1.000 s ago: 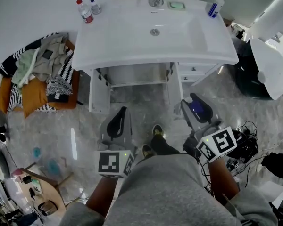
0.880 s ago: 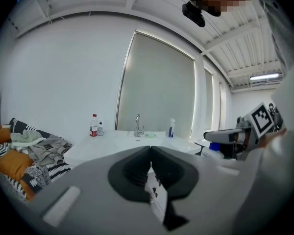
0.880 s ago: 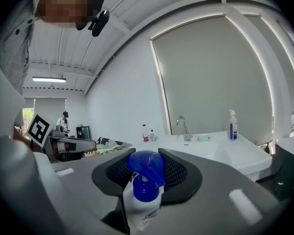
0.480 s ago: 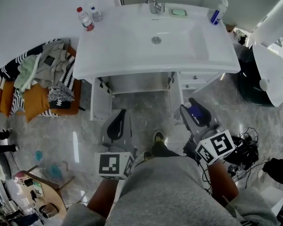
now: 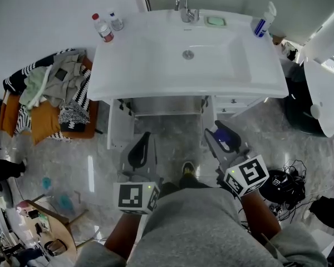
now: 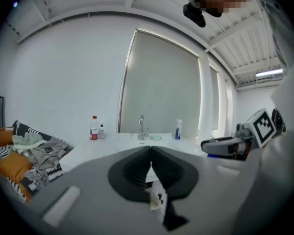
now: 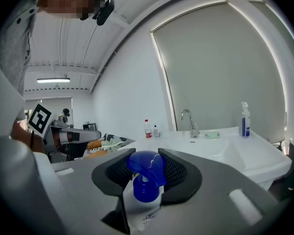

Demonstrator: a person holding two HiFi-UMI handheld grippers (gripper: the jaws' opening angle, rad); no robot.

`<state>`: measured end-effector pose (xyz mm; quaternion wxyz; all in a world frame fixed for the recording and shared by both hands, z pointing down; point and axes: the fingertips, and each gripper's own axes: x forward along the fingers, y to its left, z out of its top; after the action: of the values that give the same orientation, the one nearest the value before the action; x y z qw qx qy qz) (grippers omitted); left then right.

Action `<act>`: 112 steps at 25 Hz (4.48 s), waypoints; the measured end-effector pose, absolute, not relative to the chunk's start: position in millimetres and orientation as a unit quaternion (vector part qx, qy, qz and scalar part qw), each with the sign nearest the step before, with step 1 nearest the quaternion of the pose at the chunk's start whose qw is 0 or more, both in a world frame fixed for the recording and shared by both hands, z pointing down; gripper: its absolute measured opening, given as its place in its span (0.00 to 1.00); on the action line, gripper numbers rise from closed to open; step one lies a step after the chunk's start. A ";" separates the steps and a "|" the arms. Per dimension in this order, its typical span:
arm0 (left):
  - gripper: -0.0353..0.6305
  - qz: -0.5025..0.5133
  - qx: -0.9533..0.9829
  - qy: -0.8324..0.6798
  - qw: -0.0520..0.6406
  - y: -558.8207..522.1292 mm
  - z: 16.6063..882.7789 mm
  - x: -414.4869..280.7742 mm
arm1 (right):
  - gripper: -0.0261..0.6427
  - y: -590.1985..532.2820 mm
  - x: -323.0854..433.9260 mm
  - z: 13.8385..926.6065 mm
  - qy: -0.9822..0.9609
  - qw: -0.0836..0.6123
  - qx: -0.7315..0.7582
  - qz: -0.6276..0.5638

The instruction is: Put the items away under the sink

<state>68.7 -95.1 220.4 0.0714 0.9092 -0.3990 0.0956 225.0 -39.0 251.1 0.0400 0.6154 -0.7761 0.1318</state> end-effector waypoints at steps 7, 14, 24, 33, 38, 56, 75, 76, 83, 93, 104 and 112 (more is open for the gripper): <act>0.07 0.097 0.900 -0.418 0.078 -105.3 229.2 65.3 | 0.25 -66.9 215.8 269.9 -0.796 0.069 0.588 0.129; 0.07 0.098 0.891 -0.435 0.087 -120.3 230.4 41.7 | 0.25 -93.6 197.3 289.0 -0.805 0.111 0.567 0.137; 0.07 0.088 0.890 -0.432 0.114 -155.9 242.1 -7.1 | 0.25 -132.9 161.2 327.4 -0.792 0.183 0.558 0.167; 0.07 0.078 0.893 -0.422 0.136 -198.6 261.5 -56.9 | 0.25 -172.6 127.0 377.1 -0.778 0.213 0.562 0.183; 0.07 0.094 0.904 -0.396 0.134 -207.6 293.3 -58.0 | 0.25 -189.9 123.0 416.2 -0.761 0.204 0.577 0.214; 0.07 0.134 0.844 -0.475 0.210 -236.1 479.1 -30.0 | 0.25 -249.6 161.1 614.5 -0.745 0.243 0.557 0.277; 0.07 0.100 0.809 -0.554 0.170 -279.6 665.2 -33.0 | 0.25 -323.9 165.4 792.1 -0.751 0.293 0.546 0.227; 0.07 0.100 0.811 -0.553 0.161 -281.5 673.5 -31.3 | 0.25 -326.4 168.0 799.4 -0.749 0.293 0.550 0.225; 0.07 0.075 0.824 -0.545 0.133 -297.4 717.6 -22.7 | 0.25 -351.7 175.2 835.8 -0.748 0.292 0.561 0.199; 0.07 0.080 0.844 -0.514 0.126 -281.9 763.6 -13.9 | 0.25 -373.7 188.5 867.2 -0.732 0.286 0.587 0.196; 0.07 0.094 0.846 -0.514 0.108 -284.6 780.1 -6.1 | 0.26 -374.2 195.6 878.4 -0.736 0.281 0.587 0.184; 0.07 0.115 0.847 -0.510 0.100 -268.9 766.9 -3.7 | 0.50 -364.7 202.8 870.0 -0.730 0.281 0.593 0.193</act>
<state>-3.7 -268.9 766.9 0.1004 0.8467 -0.5096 0.1153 202.8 -364.7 870.0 0.2811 0.5930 -0.7296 0.1925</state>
